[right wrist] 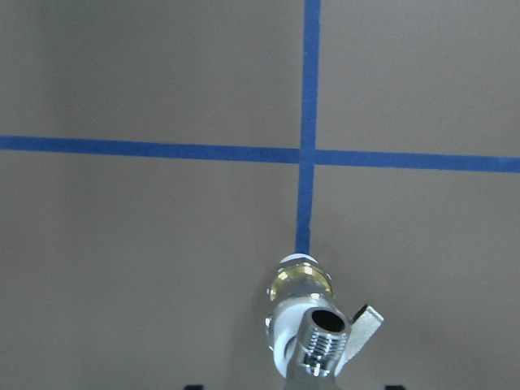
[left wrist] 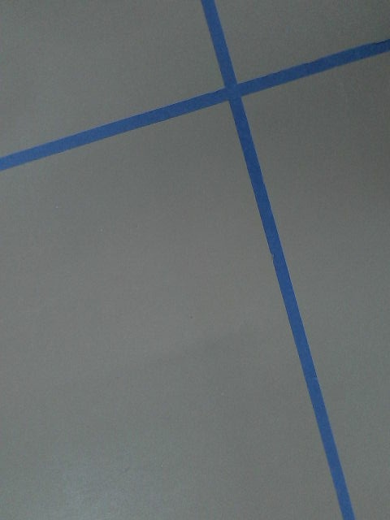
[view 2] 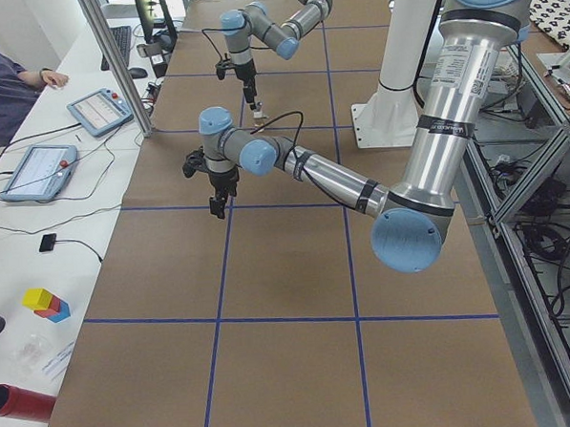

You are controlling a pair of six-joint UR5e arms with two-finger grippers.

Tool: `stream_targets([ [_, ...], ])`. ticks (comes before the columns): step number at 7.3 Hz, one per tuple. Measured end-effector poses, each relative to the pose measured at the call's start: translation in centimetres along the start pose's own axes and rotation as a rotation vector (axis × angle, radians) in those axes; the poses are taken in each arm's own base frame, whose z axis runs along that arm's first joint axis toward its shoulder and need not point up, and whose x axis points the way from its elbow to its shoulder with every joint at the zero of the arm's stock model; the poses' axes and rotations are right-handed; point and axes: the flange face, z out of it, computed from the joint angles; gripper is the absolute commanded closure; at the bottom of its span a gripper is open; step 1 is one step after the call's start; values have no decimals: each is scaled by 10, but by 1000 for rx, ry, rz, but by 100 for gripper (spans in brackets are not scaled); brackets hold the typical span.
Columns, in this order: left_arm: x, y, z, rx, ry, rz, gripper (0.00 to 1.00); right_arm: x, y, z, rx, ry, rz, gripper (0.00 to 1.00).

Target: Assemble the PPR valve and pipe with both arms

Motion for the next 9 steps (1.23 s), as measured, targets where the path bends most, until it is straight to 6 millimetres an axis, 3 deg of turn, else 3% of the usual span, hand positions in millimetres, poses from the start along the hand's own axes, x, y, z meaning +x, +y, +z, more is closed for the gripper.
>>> stream_targets([
  [2,-3,0,-3,6,-1,8,0,20,-8,-71,80,1,41,1],
  [3,-15,2,-7,10,-7,16,0,49,-12,-115,112,22,62,1],
  [4,-33,7,-12,12,-8,22,0,93,-15,-151,131,59,47,1],
  [5,-62,15,-20,10,7,28,0,155,-22,-175,131,99,7,1],
  [6,-103,27,-31,11,26,38,0,233,-31,-189,108,112,-28,1],
  [8,-199,55,-38,-1,49,5,0,416,-37,-200,44,108,-135,1],
  [9,-237,76,-29,-14,53,-38,0,498,-28,-196,15,112,-157,1],
])
